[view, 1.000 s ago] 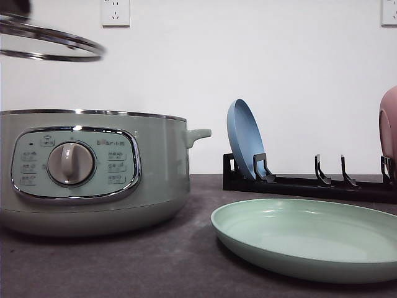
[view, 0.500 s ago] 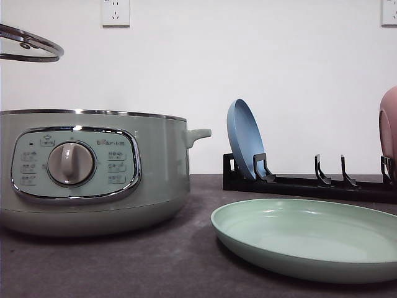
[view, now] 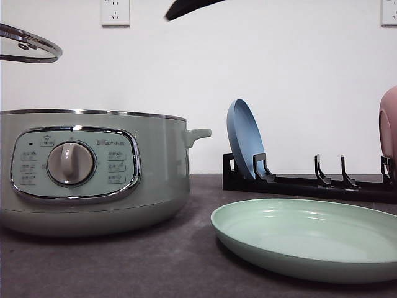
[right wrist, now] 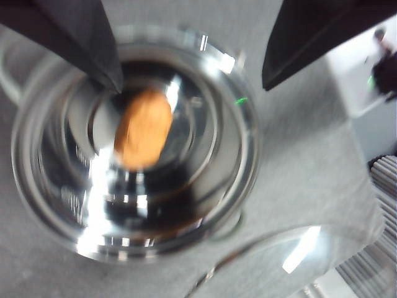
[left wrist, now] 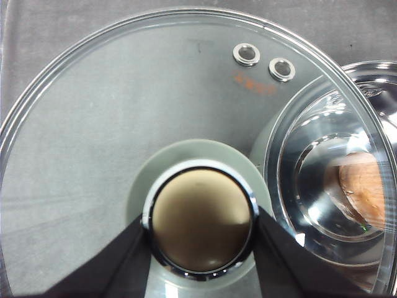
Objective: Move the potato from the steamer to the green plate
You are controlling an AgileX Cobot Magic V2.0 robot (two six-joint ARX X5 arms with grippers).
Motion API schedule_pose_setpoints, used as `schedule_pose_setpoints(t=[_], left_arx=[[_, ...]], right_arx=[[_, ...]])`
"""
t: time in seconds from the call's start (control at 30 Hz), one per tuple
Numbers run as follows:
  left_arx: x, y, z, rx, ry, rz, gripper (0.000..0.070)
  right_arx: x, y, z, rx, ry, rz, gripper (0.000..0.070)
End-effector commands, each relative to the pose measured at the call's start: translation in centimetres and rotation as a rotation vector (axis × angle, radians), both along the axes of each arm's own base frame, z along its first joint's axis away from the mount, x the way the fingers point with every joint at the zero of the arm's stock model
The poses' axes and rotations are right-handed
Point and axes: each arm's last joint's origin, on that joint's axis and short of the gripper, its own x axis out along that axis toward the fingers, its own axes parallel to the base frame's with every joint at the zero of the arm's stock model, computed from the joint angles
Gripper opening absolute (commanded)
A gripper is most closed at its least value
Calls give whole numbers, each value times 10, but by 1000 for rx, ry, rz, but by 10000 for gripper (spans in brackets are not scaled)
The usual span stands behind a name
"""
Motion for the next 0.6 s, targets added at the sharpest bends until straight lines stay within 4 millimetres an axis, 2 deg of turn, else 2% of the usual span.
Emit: schedule_pose_setpoints(t=[0.0,0.3,0.57], left_arx=[[-1,1,11,1,-71,8,0],[-1,2,11,1,-73,10,0],[-1,2,12,1,-73,10,0]], right_arx=[[10,18,-5,-4,7,9,451],[45,68,-50,-85,31,-10,469],[56,86,-89,-173,41,-45,486]])
